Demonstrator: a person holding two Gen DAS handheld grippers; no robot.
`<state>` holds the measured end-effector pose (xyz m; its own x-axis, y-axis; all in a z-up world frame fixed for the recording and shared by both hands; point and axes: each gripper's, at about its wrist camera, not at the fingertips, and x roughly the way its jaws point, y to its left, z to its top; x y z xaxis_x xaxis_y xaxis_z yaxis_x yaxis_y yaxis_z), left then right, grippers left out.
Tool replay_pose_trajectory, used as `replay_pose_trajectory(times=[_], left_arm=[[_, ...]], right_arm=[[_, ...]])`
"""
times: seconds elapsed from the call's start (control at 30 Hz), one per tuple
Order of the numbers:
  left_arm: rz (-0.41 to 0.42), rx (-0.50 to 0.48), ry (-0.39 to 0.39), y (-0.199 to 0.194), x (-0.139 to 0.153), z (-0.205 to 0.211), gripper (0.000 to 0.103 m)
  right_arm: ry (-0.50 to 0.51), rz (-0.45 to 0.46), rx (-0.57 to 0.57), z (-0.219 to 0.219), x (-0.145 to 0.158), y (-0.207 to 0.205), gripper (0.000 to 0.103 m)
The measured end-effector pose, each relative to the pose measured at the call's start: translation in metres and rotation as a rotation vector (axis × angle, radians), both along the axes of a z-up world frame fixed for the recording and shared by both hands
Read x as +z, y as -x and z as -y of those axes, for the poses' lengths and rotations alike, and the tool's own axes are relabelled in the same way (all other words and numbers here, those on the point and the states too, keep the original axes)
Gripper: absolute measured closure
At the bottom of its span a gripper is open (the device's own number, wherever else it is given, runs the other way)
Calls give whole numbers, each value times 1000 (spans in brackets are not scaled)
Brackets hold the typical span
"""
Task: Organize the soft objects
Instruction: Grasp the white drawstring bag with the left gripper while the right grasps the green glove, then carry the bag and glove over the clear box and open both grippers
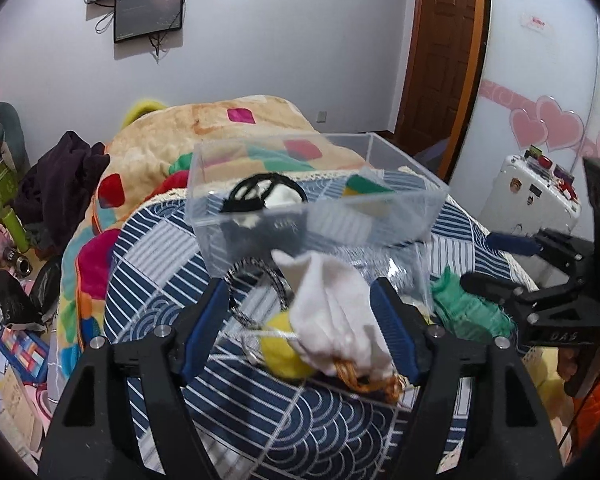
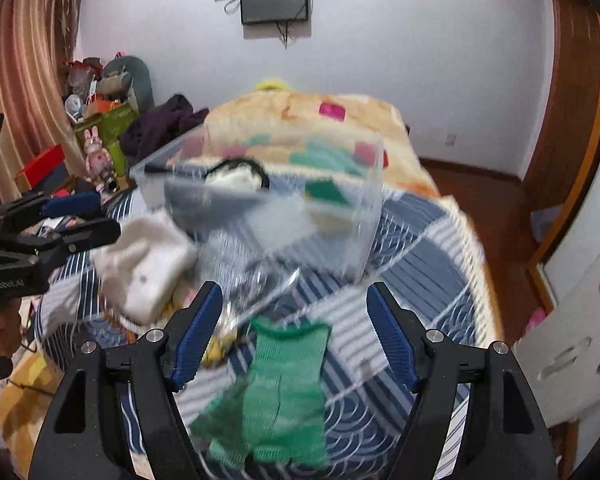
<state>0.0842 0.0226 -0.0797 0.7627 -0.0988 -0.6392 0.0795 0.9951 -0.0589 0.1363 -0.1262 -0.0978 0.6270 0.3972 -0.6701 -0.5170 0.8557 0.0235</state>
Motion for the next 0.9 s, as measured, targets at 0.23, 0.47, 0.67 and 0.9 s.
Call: replay_pose_trajectory(times=[0.23, 0.47, 0.67, 0.9], left_arm=[[-28, -7, -18, -2, -18, 7, 48], [-27, -47, -5, 0, -22, 12, 74], [-10, -53, 10, 9, -20, 9, 79], [46, -44, 43, 18, 0, 2, 81]], right_arm=[[-15, -132, 5, 9, -36, 13, 31], [-15, -146, 22, 12, -42, 23, 55], [-49, -123, 2, 21, -34, 21, 77], [-74, -48, -32, 29, -16, 22, 80]])
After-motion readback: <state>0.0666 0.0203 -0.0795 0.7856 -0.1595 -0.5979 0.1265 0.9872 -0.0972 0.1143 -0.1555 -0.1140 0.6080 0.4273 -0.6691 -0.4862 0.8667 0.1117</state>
